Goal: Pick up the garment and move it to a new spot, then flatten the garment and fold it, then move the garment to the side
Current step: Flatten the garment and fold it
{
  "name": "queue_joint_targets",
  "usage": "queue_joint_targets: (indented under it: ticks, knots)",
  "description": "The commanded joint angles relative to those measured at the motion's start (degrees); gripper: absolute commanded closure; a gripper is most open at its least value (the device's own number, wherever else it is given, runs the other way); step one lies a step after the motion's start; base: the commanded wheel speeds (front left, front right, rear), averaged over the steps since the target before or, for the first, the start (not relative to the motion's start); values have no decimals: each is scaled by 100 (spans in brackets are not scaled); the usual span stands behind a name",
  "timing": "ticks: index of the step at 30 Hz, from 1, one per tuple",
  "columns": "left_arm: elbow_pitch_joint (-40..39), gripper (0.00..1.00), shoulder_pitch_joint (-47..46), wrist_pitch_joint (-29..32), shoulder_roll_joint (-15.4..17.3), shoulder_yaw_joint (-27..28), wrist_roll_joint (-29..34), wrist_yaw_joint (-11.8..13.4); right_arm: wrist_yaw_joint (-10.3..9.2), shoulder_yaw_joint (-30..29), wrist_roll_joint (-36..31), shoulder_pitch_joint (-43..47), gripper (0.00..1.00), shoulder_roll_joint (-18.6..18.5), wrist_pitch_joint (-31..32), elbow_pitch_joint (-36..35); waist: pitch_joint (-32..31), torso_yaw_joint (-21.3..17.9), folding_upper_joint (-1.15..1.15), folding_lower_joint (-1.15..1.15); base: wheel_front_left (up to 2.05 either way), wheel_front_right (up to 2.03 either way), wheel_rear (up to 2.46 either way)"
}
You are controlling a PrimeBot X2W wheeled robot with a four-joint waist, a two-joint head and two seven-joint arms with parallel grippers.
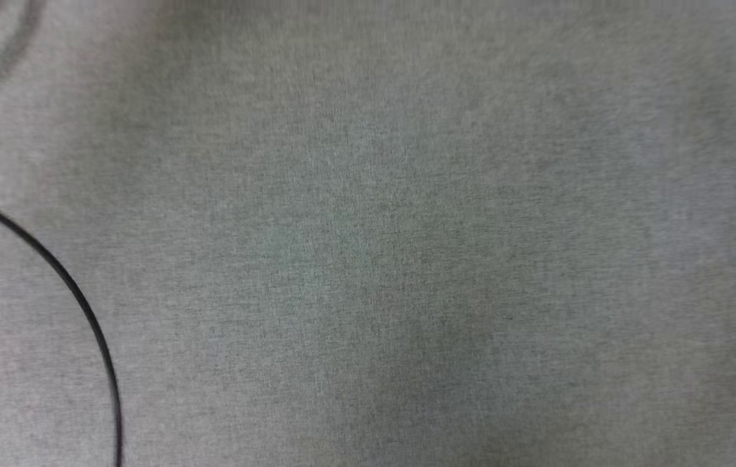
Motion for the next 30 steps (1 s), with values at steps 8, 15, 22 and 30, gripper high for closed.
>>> queue_joint_targets:
  ticks: [8,15,22,30]
  knots:
    - [-1109,100,2301,68,265,-365,-404,552,-4,686,527,1494,100,-267,-251,-365,-962,-51,0,0,0,0,0]
    - [-2060,100,4007,71,697,-617,-716,1079,-4,1221,908,2643,100,-644,-356,-599,-1520,-118,0,0,0,0,0]
    - [-2902,100,5450,55,1009,-983,-892,1586,-4,1480,1277,3760,100,-1128,-589,-1004,-2017,-125,0,0,0,0,0]
    - [-3302,100,6783,63,1138,-1410,-1216,1987,-4,1527,1511,5102,100,-1586,-769,-1385,-2577,-183,0,0,0,0,0]
